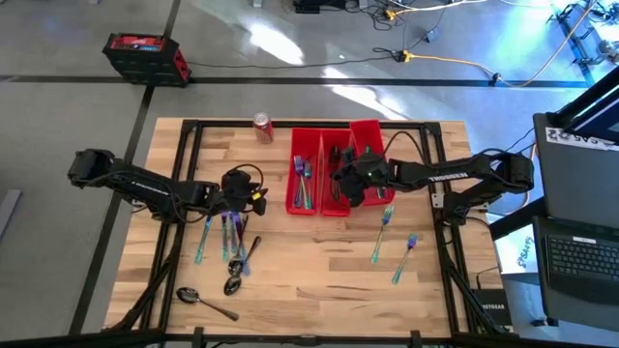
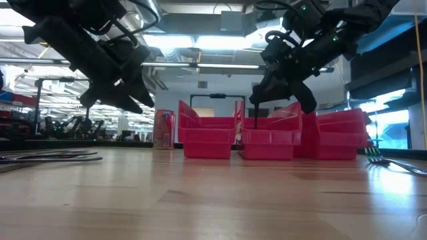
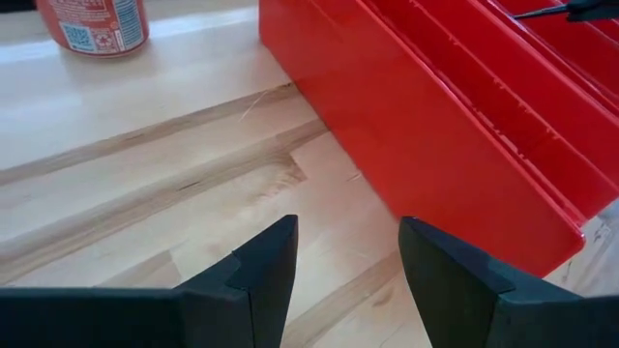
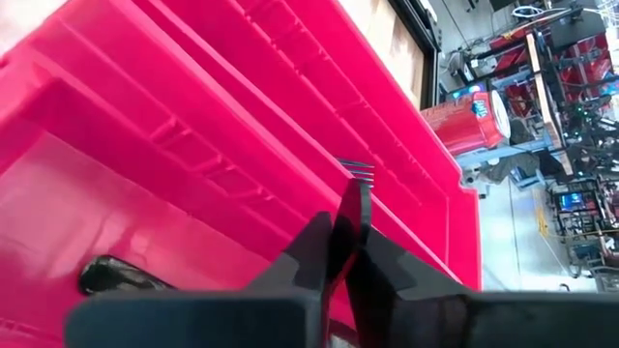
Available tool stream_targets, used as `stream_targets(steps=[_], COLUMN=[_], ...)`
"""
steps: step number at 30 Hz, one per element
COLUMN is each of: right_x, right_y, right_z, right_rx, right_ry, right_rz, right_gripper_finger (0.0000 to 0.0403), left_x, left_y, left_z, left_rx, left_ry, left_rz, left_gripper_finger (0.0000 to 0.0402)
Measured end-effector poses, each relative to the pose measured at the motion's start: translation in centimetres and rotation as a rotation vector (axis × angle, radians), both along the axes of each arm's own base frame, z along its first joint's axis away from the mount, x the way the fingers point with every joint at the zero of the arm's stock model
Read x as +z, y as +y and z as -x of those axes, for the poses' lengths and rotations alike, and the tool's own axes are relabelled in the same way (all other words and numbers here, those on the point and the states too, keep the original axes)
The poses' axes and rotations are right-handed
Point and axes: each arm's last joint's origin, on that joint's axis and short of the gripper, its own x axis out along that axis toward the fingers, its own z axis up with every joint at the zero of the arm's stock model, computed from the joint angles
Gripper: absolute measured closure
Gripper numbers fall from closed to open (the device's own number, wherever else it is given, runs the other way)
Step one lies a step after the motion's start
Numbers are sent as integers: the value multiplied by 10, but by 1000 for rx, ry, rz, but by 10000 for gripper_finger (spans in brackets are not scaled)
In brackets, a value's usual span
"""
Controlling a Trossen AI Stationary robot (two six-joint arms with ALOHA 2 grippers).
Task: Sort silverware
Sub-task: Put the black spoon into the center red bin
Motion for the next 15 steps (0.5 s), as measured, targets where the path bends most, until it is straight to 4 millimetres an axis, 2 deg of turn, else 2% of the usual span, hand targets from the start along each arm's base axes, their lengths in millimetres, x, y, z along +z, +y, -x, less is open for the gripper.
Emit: stream_targets(steps=[10,15], right_x=[-1,-3], right_y=[1,9], right_z=[1,1], right_rx=[-35,-30], right_ry=[0,7], right_rz=[-46,-104], right_gripper_finger=[349,334], left_x=[0,0], left_y=[0,0], left_z=[0,0], left_rx=[14,13], left_ry=[-16,-16], left_rz=[17,18], left_gripper_finger=[231,231])
